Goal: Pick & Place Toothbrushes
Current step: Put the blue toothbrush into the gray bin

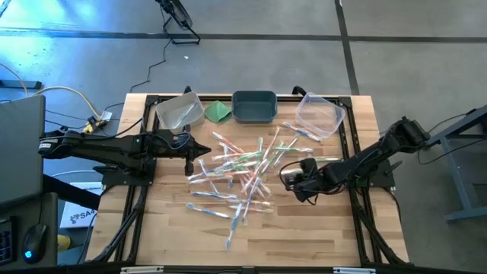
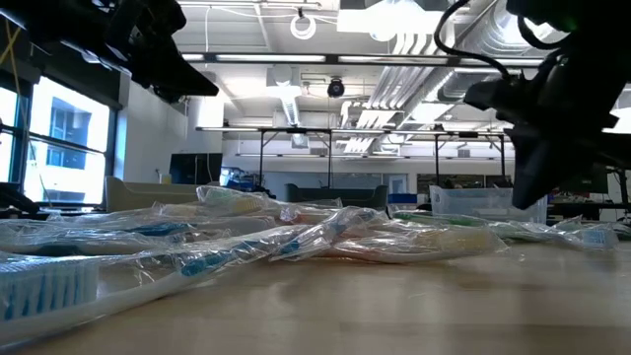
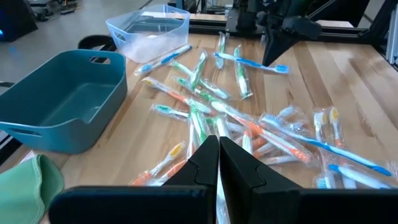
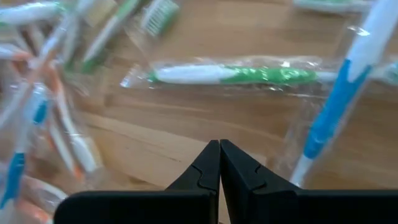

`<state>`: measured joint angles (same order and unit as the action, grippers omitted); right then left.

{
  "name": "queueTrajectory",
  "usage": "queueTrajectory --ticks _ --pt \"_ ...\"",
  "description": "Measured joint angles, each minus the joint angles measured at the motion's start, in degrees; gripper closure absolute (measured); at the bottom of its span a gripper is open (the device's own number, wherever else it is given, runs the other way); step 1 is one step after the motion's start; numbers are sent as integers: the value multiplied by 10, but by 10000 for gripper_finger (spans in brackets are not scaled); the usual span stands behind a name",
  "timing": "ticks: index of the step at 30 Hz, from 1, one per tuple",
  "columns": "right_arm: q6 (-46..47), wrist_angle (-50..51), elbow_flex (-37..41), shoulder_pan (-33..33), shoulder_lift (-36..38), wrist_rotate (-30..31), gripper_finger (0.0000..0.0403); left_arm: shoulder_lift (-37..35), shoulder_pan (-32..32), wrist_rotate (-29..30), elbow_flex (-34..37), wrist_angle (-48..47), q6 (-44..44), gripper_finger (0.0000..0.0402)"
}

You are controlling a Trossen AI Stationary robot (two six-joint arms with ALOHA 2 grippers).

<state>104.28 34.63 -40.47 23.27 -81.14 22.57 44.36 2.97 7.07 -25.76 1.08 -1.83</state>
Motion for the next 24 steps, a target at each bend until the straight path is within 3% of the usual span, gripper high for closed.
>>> queueTrajectory --ticks 13,19,24 --pt "12 56 0 0 18 -53 400 0 0 0 0 0 0 391" --pt "41 117 0 -10 33 -109 400 0 0 0 0 0 0 391" --pt "34 117 0 -11 33 -113 400 0 0 0 0 0 0 391"
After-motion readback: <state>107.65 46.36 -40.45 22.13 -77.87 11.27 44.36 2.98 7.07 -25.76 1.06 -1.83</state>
